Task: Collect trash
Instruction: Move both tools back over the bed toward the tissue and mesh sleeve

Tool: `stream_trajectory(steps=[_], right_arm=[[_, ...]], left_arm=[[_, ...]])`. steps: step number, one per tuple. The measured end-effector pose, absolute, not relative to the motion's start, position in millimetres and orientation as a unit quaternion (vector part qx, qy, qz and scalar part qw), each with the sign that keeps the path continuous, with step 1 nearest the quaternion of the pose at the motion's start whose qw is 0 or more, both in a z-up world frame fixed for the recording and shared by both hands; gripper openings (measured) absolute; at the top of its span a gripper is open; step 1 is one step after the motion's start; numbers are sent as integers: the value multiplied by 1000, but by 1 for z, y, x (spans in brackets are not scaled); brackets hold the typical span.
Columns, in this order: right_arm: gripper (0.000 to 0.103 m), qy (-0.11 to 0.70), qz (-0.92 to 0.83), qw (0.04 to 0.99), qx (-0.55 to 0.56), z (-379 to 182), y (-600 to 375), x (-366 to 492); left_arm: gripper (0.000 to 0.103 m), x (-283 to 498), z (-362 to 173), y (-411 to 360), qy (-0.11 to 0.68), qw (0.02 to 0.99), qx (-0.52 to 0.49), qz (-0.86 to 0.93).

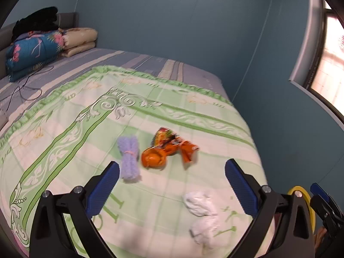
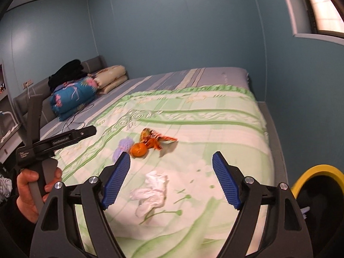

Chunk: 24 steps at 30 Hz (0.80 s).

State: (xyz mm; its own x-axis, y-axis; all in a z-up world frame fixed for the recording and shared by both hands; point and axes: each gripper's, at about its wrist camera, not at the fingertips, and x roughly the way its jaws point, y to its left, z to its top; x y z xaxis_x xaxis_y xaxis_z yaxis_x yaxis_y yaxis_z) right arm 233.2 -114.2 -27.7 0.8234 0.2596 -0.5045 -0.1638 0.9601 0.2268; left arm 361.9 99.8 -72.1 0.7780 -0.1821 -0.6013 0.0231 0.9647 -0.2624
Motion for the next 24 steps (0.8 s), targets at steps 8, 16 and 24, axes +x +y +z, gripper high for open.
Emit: stream_trajectory(steps=[8,16,24], right_arm=[[75,313,136,937,77,-59,-79,259],[75,356,157,920,49,-101,-44,281],[75,394,161,904,36,-136,-27,298]], left_arm=[[95,392,-119,132,363,922,-134,-22],[95,428,-166,151,397,907,-141,6],[95,454,-196,157,419,898,-137,21]])
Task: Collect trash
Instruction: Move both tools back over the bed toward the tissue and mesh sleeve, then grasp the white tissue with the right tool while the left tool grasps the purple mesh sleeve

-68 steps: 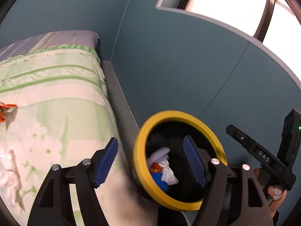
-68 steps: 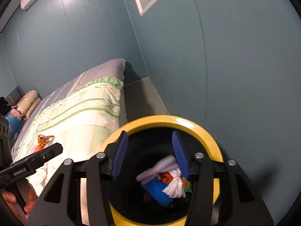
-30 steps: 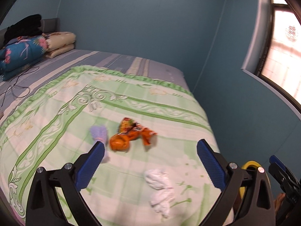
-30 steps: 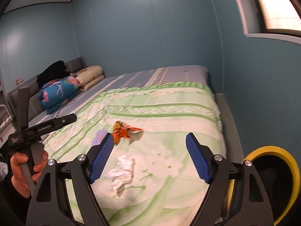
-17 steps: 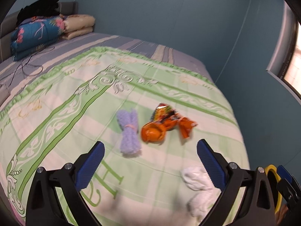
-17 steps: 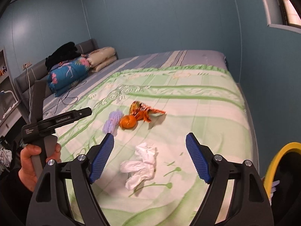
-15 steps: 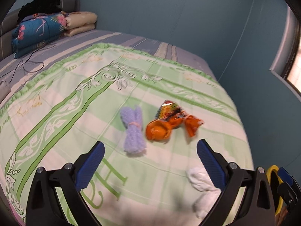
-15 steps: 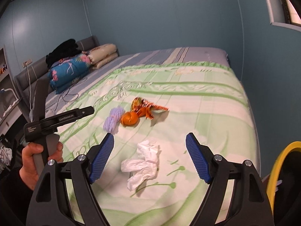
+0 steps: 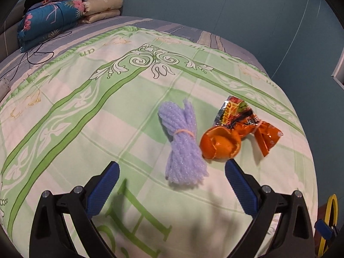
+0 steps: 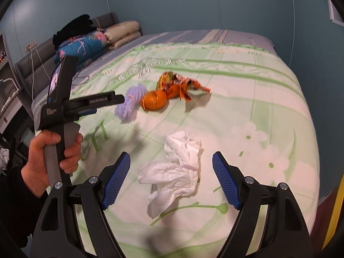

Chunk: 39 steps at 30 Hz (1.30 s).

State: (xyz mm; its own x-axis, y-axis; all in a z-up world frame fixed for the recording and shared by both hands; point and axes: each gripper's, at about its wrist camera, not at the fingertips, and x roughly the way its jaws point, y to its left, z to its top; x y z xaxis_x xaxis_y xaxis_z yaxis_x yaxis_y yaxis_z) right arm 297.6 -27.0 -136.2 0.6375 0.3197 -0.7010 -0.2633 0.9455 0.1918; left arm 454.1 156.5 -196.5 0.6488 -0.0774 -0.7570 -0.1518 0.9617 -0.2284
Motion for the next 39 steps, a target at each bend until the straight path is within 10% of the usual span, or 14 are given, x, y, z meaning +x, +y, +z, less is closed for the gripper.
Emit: stream_trajectory(steps=[23,35,39], right_arm=[[75,455,151,877,40,-189,-25,332],[45,459,134,878,30,-194,-17,335],[31,463,123,877,38,-193,-21,337]], left_arm=[[95,499,-232,156,433,891,-131,37],[29,496,-232,165,435,889,-129,65],[25,493,-228,159,434,891,-118,64]])
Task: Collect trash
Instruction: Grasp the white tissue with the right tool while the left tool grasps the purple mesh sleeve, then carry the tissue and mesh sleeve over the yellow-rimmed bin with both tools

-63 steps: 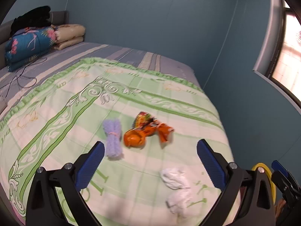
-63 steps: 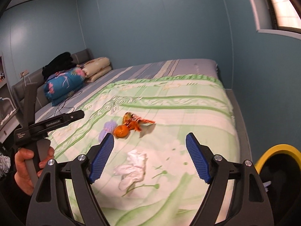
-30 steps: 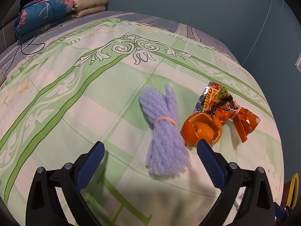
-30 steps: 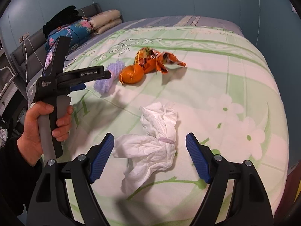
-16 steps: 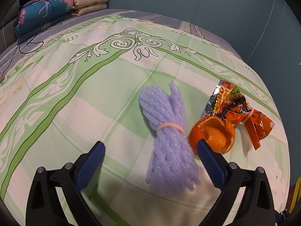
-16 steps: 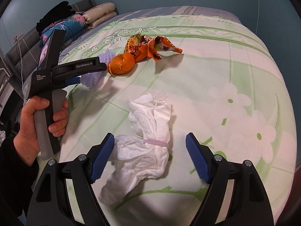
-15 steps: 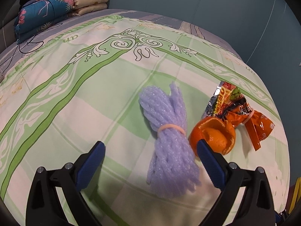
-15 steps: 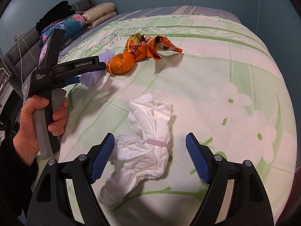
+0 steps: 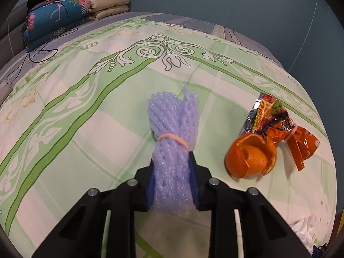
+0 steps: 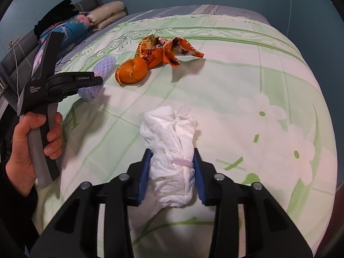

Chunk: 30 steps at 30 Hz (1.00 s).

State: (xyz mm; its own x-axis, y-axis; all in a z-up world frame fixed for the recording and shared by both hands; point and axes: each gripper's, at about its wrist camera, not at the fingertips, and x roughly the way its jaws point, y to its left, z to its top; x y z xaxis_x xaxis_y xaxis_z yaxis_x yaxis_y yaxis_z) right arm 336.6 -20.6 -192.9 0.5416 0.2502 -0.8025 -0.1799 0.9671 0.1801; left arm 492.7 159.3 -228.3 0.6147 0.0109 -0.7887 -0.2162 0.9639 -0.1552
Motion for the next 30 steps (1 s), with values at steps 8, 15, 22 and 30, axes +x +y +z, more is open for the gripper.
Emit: stream_trajectory(steps=[8,15,22,30], right_arm=[[28,440,123,887,63,-169,-37,326],[28,415,131,898,65,-137,-49,303],[28,396,129,906,70,-110,-73,276],[28,370,104,920,74,-81,-122,240]], left_arm=[[24,472,-209,161,420,897,-129,53],[24,431,-185,148,410,905,-114,30],[24,389,-156,117,403,909,-100,-20],[24,342,-114,58,383,916,-71,-90]])
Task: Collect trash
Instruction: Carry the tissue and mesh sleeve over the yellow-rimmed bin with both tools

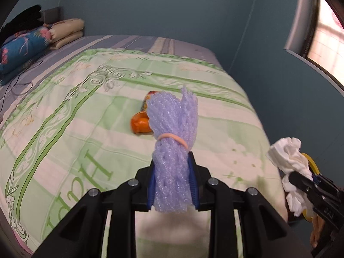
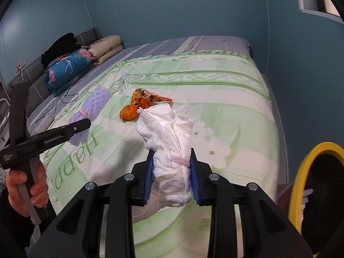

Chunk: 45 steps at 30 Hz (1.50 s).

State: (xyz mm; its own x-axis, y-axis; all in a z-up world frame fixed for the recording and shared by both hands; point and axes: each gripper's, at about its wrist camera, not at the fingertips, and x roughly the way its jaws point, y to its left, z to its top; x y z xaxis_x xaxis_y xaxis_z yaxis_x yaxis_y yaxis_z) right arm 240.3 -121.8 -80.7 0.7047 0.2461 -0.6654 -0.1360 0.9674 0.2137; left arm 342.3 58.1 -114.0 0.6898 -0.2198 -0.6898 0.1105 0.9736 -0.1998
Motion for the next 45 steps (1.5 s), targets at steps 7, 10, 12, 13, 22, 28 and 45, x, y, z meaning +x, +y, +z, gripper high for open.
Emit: stream_trajectory(steps=[7,10,12,13,22,28,45], right_arm=[[28,339,62,935,88,-56,-173,211],[28,327,42,940,91,-47,-194,201],[28,320,31,942,93,-43,-207,195],[28,316,24,944,95,-41,-214,192],[29,297,-28,948,113,-34,-265,172],[29,292,-63,946,126,-38,-300,163],[29,305,-148,925,170,-79,-378,140]], left_arm=[[24,311,-79,1,360,919,-47,-155],[24,302,-70,-20,355,917,-37,-178],[24,296,-64,-35,352,915,-32,-196],[24,294,-63,-40,352,914,-29,-201],[24,278,-46,-103,341,904,0,-260],[24,275,-46,-144,337,896,20,-288],[24,277,-76,-256,360,864,61,-346]])
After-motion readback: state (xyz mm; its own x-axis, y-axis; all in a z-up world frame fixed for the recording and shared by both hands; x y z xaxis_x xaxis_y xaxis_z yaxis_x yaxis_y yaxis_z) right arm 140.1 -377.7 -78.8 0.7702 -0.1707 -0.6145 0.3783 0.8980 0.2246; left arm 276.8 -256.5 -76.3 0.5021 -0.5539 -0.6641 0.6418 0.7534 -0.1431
